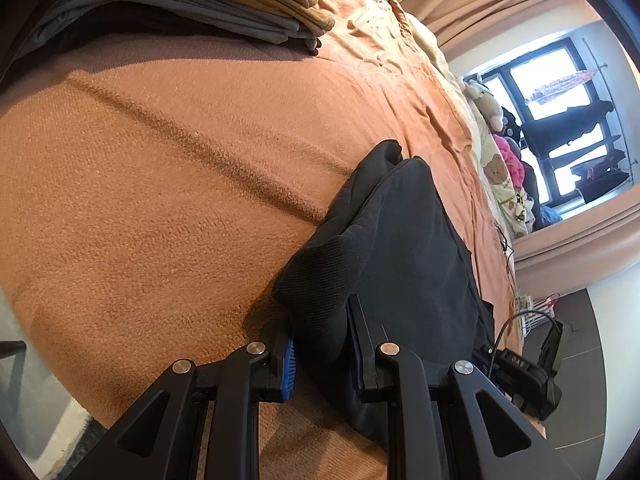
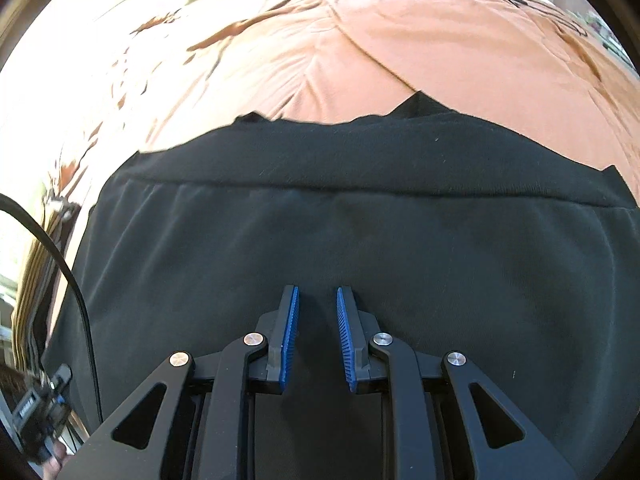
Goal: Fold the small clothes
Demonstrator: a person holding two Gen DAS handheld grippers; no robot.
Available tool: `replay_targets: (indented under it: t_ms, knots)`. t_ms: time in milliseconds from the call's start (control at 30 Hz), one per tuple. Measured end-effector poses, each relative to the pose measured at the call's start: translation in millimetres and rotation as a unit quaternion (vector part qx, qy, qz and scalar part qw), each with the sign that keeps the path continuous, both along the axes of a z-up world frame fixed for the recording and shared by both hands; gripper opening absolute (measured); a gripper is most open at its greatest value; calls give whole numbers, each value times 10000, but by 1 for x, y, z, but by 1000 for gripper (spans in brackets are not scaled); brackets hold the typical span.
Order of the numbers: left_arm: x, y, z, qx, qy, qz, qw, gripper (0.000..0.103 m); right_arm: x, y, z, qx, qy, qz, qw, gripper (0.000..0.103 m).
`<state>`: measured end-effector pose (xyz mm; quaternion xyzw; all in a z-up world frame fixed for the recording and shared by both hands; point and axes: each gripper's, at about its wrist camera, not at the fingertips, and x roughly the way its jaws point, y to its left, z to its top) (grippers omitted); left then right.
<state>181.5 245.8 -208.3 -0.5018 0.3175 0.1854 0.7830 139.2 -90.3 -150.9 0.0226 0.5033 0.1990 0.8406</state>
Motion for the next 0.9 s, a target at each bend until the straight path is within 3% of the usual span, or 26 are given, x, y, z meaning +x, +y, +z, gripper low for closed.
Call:
replay_targets:
  t_ms: [400,667,900]
  knots:
    - [2,1,-3,-74,0,-33,10000,21,52,8,-4,223,157,-213,9994,16]
    - [1,2,-5,-129,-6,-29,9999,21,61,17,3,286,298,-124,9991,17]
    - [6,2,-7,-120,52,-159,9998,21,33,17,0,318,433,-79,9985,17]
